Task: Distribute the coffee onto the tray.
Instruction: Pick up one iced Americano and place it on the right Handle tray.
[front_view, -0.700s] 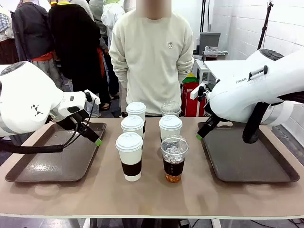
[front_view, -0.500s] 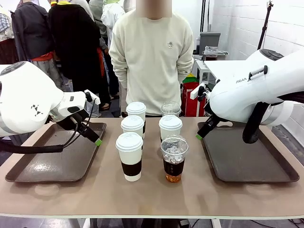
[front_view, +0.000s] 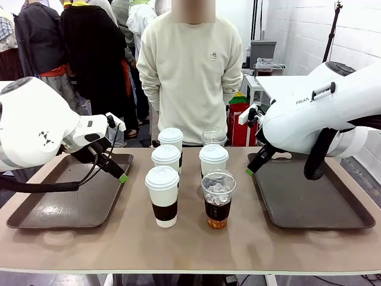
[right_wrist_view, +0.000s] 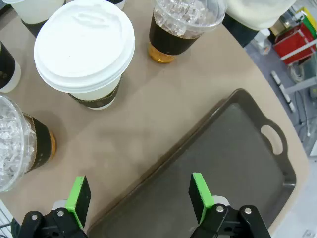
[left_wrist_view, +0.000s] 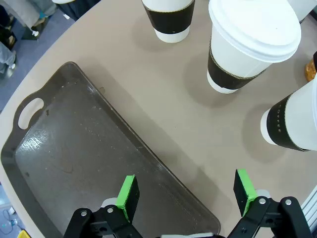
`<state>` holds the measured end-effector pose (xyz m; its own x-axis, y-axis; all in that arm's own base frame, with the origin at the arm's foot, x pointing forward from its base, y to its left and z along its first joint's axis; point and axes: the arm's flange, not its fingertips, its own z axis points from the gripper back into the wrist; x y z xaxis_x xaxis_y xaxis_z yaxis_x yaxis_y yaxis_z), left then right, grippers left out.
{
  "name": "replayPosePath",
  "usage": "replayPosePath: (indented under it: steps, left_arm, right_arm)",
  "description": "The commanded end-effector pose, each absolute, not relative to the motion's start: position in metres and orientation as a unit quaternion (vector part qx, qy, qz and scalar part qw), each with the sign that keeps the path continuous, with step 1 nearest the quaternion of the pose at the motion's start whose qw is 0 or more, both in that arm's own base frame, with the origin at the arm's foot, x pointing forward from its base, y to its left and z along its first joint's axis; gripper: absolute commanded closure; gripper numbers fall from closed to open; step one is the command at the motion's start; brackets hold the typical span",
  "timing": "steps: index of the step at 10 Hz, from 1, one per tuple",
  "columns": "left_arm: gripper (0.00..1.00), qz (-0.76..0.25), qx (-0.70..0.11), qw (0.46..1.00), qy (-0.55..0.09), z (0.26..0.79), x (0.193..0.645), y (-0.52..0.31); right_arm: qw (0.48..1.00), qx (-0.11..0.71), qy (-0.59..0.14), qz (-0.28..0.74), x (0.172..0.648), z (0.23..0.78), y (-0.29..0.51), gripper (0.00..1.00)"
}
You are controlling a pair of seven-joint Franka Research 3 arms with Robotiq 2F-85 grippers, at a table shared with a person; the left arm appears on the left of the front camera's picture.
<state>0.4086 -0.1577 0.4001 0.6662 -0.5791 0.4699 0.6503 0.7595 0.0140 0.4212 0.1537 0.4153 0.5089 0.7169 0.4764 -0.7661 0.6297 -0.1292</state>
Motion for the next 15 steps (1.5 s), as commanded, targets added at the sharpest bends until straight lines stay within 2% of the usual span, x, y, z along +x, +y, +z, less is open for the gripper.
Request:
replayPosePath:
  steps: [1, 5, 8, 11, 13, 15]
  left_arm:
    - [0.00, -0.333, -0.079, 0.911, -0.228, 0.401, 0.408, -0.157]
    - [0.00, -0.337, -0.070, 0.909, -0.234, 0.407, 0.406, -0.159]
    - [0.00, -0.355, -0.082, 0.893, -0.265, 0.459, 0.395, -0.156]
    - [0.00, -0.345, -0.128, 0.887, -0.279, 0.498, 0.391, -0.129]
    - [0.00, -0.356, -0.184, 0.875, -0.273, 0.509, 0.389, -0.106]
    - [0.00, -0.344, -0.211, 0.863, -0.302, 0.509, 0.386, -0.083]
  right_arm:
    - [0.868, 0.050, -0.249, 0.427, 0.421, 0.415, 0.153, 0.00]
    - [0.865, 0.056, -0.256, 0.429, 0.416, 0.424, 0.152, 0.00]
    - [0.849, 0.073, -0.293, 0.434, 0.404, 0.475, 0.146, 0.00]
    - [0.838, 0.131, -0.306, 0.433, 0.401, 0.502, 0.128, 0.00]
    - [0.829, 0.174, -0.313, 0.429, 0.398, 0.509, 0.112, 0.00]
    - [0.816, 0.215, -0.338, 0.416, 0.397, 0.512, 0.091, 0.00]
